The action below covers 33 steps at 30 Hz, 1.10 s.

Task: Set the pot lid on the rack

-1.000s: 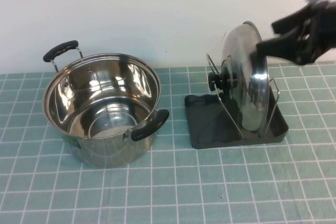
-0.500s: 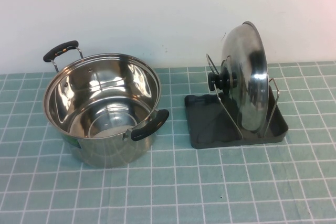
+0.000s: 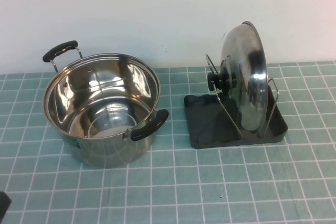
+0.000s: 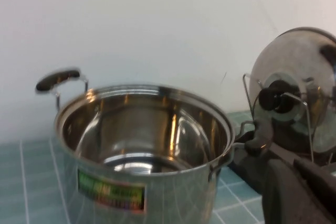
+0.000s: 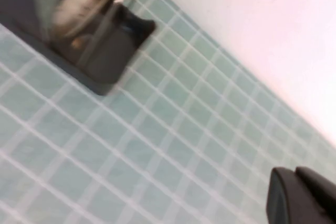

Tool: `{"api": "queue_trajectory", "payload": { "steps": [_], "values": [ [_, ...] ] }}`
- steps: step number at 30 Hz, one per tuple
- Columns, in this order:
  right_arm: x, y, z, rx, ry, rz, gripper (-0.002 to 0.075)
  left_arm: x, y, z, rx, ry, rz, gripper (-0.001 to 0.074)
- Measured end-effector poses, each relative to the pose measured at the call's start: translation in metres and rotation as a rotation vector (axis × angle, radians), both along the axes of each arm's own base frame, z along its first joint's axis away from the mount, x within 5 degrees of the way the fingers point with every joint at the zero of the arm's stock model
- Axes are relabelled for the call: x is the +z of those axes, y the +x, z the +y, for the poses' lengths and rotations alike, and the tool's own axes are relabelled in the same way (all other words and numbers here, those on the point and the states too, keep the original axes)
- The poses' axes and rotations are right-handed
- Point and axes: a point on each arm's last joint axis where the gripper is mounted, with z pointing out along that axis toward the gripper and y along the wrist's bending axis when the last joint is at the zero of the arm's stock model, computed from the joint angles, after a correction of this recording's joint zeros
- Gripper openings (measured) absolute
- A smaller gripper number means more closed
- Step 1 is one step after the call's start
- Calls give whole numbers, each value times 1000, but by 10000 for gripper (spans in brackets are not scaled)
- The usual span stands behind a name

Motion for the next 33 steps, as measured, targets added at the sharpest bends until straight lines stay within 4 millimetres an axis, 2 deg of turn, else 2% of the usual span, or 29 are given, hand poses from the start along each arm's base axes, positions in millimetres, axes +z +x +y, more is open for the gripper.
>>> {"api": "queue_trajectory", "payload": {
  "steps": [6, 9, 29, 33],
  "values": [
    [-68, -36, 9, 12, 132, -15, 2, -11, 3, -5, -23, 89, -89, -1],
    [-83, -46, 11, 13, 146, -32, 1, -12, 4, -6, -27, 88, -96, -1],
    [-89, -55, 14, 27, 182, -6, 0, -13, 4, -6, -31, 54, -76, -1],
    [-89, -55, 14, 26, 188, -3, 0, -22, 6, -3, 9, 40, 23, -1]
  ]
}}
